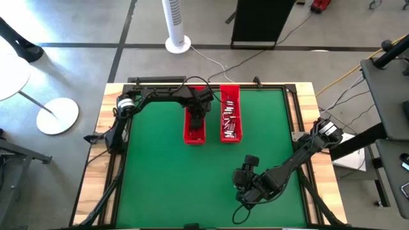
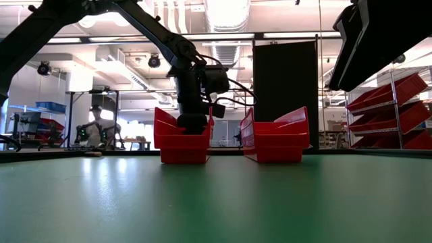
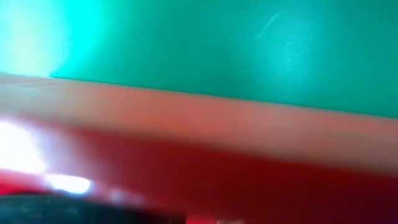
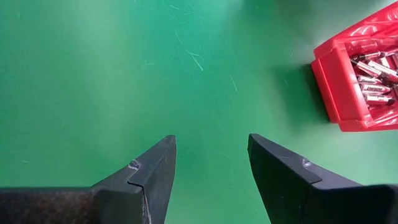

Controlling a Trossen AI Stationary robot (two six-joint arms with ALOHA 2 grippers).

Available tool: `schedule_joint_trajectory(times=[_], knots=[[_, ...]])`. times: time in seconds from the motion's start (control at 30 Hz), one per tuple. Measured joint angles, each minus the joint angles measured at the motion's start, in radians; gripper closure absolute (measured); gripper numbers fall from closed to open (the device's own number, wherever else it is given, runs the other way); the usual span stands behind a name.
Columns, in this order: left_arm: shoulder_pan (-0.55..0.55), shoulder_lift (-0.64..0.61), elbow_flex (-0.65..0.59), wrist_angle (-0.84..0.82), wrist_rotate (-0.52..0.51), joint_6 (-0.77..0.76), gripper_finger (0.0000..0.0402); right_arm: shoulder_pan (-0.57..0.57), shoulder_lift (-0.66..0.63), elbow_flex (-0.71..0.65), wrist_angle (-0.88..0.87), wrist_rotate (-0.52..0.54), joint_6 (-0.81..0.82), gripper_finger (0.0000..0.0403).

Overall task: Sort batteries
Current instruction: Put the black battery into the left red bin

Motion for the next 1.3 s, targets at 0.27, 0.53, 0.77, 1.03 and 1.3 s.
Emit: schedule_joint_trajectory(times=[0.27, 0.53, 0.77, 1.03, 1.3], knots=[[-0.002, -0.029, -0.001, -0.011, 0.005, -0.008, 0.0231, 0.0, 0.0, 0.0, 0.0, 0.0, 0.004, 0.0209], [-0.002, -0.164, -0.001, -0.043, 0.018, -0.012, 0.0199, -0.005, 0.0, 0.0, 0.0, -0.001, 0.004, 0.0209], [0.009, -0.359, -0.001, -0.097, 0.03, -0.037, 0.0196, -0.005, 0.0, 0.0, 0.0, -0.004, 0.004, 0.0209], [0.092, -0.54, -0.015, -0.168, -0.002, -0.159, 0.0196, -0.004, 0.0, 0.0, 0.004, -0.004, 0.004, 0.0209], [0.206, -0.548, -0.05, -0.344, -0.212, -0.25, 0.0196, 0.022, 0.0, 0.0, 0.006, -0.003, 0.043, 0.0209]])
